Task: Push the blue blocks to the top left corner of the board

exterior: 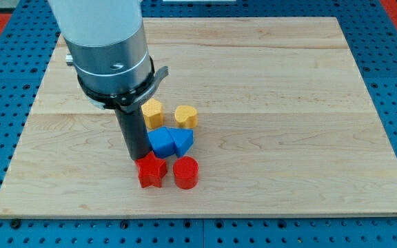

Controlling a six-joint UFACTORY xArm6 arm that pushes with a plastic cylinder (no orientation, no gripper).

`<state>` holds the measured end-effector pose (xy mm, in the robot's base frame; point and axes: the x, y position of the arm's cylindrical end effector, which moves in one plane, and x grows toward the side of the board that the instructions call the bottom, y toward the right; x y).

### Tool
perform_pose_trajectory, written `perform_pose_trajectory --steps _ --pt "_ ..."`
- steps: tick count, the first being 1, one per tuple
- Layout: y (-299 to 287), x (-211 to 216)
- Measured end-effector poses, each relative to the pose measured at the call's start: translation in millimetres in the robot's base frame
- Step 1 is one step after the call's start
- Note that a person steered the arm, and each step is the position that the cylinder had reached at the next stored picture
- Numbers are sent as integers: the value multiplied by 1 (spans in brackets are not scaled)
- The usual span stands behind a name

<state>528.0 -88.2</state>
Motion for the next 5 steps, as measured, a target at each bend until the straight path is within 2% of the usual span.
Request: perform_pose_trajectory --steps 3,4,5 --pt "-14 -16" --pt "-3 -17" --pt "51 -17"
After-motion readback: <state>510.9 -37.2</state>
